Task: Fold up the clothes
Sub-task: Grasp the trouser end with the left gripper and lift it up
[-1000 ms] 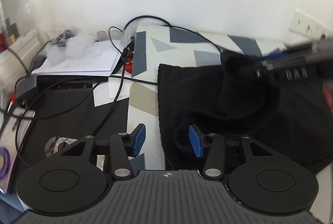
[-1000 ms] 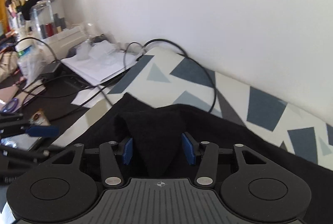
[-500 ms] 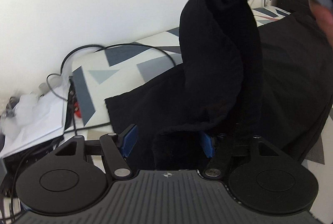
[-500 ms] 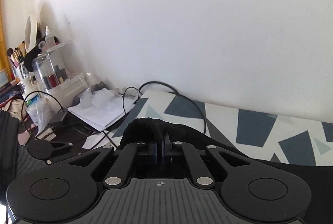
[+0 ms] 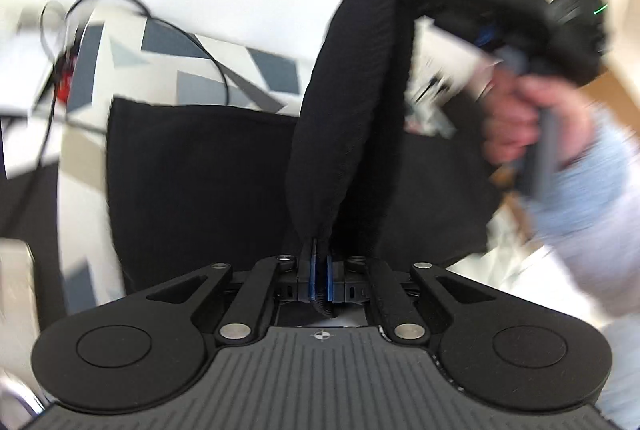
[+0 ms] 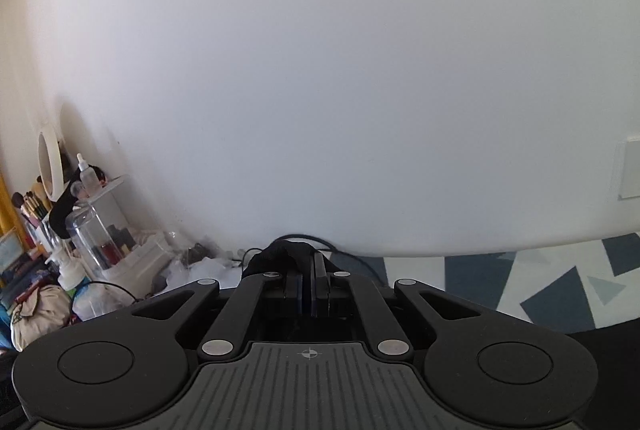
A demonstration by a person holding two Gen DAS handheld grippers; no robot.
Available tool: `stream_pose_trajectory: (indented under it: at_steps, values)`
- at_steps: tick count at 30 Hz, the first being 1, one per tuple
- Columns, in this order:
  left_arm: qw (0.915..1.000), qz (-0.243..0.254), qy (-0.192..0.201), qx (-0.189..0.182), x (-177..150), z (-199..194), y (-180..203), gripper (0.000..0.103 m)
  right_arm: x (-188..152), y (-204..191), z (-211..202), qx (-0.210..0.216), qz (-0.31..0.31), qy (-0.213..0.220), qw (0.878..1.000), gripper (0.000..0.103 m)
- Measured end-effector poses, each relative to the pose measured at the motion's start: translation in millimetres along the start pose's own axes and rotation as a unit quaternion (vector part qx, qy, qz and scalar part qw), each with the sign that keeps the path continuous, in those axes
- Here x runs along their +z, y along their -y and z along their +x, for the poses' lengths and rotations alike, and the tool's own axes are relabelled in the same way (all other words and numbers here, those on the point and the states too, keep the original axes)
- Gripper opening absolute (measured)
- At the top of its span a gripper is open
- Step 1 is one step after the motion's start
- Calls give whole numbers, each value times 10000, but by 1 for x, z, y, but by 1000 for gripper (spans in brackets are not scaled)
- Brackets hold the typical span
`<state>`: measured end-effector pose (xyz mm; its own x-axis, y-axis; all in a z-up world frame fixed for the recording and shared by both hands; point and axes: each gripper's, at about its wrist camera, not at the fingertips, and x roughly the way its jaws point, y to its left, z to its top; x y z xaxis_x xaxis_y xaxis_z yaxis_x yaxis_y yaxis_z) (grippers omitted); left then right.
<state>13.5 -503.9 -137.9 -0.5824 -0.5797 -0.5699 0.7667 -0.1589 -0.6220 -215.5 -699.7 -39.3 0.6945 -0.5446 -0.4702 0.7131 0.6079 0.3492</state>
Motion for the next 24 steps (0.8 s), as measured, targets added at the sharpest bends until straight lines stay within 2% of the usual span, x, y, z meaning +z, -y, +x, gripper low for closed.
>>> stream_pose_trajectory:
  at_steps: [1, 3, 9, 12, 15, 16, 17, 18, 19, 20, 21, 22, 24]
  values:
    - [9996, -253, 57, -132, -1, -6, -4, 5, 2, -5, 14, -14, -26, -165, 9999, 3]
    - [9968, -772, 125, -160, -4, -10, -22, 5, -2, -19, 53, -146, -167, -600, 9980, 3]
    - [9757, -2172, 74, 295, -22, 5, -89, 5, -42, -37, 185, -703, -196, -2053, 9760, 3]
    - [9680, -2459, 72, 487, -31, 5, -107, 5, -69, -42, 218, -895, -417, -2422, 9652, 6]
    - [9649, -2561, 85, 579, -36, 2, -113, 5, -79, -41, 218, -828, -367, -2389, 9668, 8]
    - [9648, -2559, 63, 602, -35, 1, -112, 5, -77, -40, 214, -746, -302, -2395, 9676, 12]
    - [9648, -2556, 42, 624, -35, 1, -111, 5, -73, -37, 208, -638, -217, -2431, 9677, 24]
    - [9648, -2551, 20, 643, -34, 0, -111, 5, -69, -33, 199, -511, -137, -2403, 9693, 45]
    - [9649, -2542, -4, 651, -33, 0, -111, 5, -63, -28, 187, -365, -61, -2308, 9723, 59]
    - [9651, -2533, -28, 658, -33, 0, -111, 5, -56, -23, 171, -295, -27, -2168, 9758, 85]
    - [9651, -2535, -51, 661, -32, 0, -111, 5, -49, -19, 154, -281, -58, -2001, 9793, 91]
    - [9643, -2568, -69, 649, -32, -1, -112, 5, -43, -13, 135, -200, -125, -1890, 9817, 90]
    - [9627, -2628, -103, 632, -31, -2, -113, 5, -35, 0, 95, -1, -290, -1728, 9845, 80]
